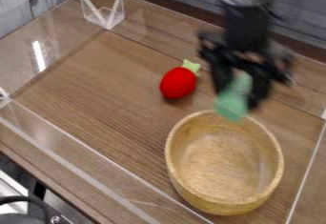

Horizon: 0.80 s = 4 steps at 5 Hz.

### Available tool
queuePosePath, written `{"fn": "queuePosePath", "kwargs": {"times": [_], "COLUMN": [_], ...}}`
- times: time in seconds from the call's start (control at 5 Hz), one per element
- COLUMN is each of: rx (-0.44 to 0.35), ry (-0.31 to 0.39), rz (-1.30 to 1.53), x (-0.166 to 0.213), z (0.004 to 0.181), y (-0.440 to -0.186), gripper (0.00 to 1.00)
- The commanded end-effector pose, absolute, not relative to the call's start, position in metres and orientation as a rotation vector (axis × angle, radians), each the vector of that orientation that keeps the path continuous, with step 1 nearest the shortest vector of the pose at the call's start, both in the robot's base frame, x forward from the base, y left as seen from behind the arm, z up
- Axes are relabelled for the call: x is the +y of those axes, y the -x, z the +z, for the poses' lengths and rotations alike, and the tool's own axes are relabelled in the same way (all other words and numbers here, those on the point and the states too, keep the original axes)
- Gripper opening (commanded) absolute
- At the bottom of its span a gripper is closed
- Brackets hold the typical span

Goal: Put the green block in the brown bowl

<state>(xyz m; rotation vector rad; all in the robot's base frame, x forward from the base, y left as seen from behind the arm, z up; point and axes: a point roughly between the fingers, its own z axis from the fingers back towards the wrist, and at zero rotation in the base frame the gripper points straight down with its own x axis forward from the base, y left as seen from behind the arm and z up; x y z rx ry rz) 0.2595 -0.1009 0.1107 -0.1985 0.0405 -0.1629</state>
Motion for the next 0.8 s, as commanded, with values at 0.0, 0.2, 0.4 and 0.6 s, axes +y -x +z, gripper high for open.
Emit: {"fn": "queuePosePath", "kwargs": {"times": [0.0, 0.2, 0.4, 0.6], "rx": [0.013, 0.035, 0.041, 0.041], "ry": [0.194, 0.181, 0.169, 0.165], "rz": [-0.189, -0.222, -0.215, -0.201], "x": [-0.126, -0.144, -0.13, -0.113], "z": [0.104, 0.087, 0.079, 0.075], "y": [-0.252, -0.241, -0.245, -0.245], "gripper": [0.0, 0.0, 0.0, 0.0]}}
